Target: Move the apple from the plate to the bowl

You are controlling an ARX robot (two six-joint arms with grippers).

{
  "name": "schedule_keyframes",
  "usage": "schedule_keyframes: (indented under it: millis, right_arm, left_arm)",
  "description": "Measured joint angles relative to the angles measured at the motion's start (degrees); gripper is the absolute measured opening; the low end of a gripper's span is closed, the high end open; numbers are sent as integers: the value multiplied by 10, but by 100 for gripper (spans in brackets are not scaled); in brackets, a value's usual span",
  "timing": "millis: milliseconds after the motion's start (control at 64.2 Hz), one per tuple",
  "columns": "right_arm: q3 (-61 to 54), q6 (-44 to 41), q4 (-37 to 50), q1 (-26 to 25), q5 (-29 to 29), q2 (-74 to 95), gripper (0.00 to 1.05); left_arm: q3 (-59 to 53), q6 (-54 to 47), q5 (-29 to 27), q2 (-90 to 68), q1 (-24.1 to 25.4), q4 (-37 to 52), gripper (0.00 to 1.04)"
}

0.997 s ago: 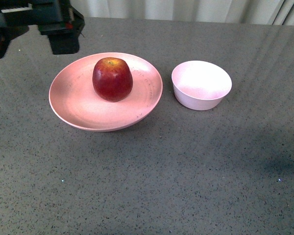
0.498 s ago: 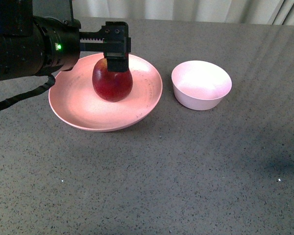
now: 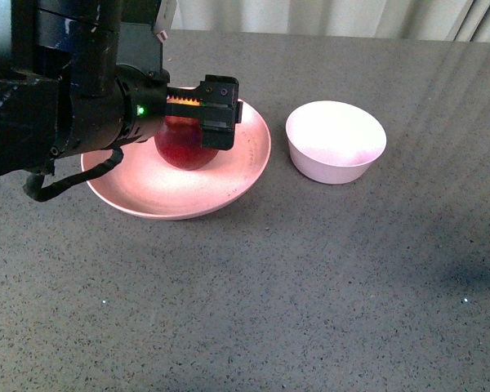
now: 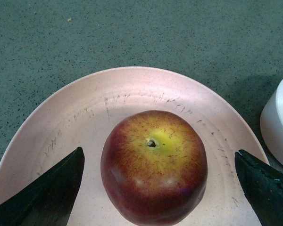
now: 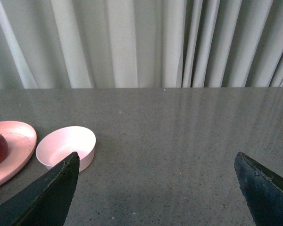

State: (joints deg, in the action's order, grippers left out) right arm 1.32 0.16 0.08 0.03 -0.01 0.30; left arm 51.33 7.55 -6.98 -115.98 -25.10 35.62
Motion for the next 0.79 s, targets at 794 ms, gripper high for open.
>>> schedule_keyframes:
  millis: [794]
  right_arm:
    - [0, 0, 0, 0, 0, 0, 96]
  left_arm:
    - [61, -13, -18, -39, -12, -60, 71]
